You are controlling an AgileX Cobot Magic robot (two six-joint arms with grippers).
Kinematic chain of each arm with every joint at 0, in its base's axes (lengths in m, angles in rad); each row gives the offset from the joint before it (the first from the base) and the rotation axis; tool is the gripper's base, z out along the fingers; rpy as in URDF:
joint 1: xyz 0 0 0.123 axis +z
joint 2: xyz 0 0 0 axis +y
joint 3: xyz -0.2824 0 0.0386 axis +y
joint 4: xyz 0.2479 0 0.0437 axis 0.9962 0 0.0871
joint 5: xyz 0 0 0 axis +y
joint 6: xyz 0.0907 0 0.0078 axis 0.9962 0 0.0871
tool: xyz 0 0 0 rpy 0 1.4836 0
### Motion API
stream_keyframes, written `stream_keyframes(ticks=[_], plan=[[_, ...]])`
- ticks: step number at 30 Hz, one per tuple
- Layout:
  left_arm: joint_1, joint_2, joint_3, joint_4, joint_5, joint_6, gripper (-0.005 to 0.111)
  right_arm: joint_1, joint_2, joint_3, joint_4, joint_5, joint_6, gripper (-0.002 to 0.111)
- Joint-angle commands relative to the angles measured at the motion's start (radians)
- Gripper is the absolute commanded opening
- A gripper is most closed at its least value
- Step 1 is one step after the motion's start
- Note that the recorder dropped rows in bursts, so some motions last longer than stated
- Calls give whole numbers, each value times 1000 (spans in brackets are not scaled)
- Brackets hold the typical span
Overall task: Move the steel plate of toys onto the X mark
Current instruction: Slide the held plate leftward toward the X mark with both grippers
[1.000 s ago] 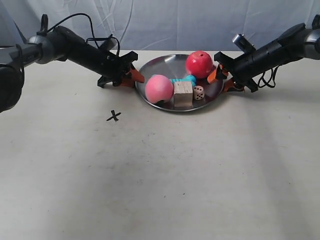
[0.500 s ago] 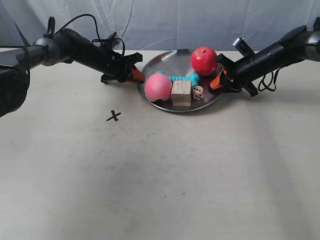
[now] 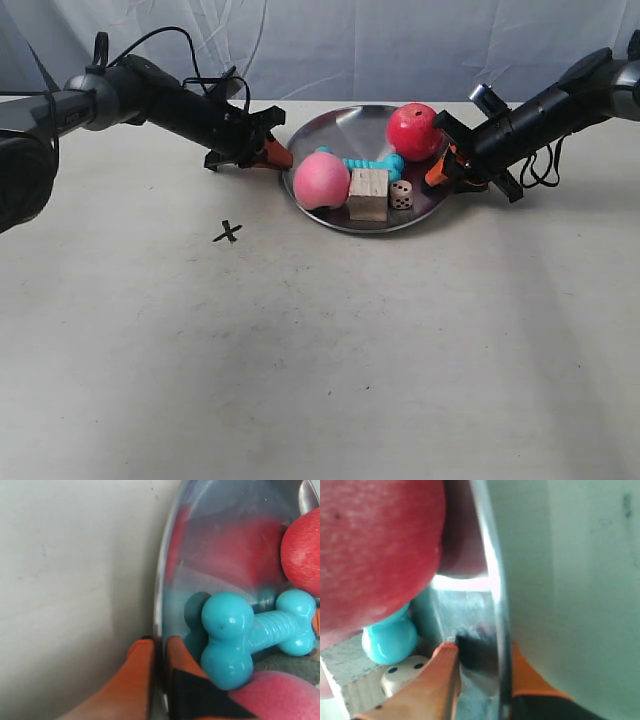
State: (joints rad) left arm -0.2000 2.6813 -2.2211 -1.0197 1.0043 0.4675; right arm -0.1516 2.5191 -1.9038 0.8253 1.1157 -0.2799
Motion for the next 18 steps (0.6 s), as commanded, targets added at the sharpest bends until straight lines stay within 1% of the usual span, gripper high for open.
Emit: stream_keyframes(ticks=[1,5,11,18], plan=[[-27,-52,-7,-49,130,11,0,14,4,3,-80,-13,9,0],[-27,-75,-7,-42,130,11,0,14,4,3,-80,20,27,0],[-27,-77,-7,-35,150,-42,0,14,4,3,-55,72,97,0],[-27,-102,-7,-33,164,-42,0,14,4,3,-51,105,101,0]])
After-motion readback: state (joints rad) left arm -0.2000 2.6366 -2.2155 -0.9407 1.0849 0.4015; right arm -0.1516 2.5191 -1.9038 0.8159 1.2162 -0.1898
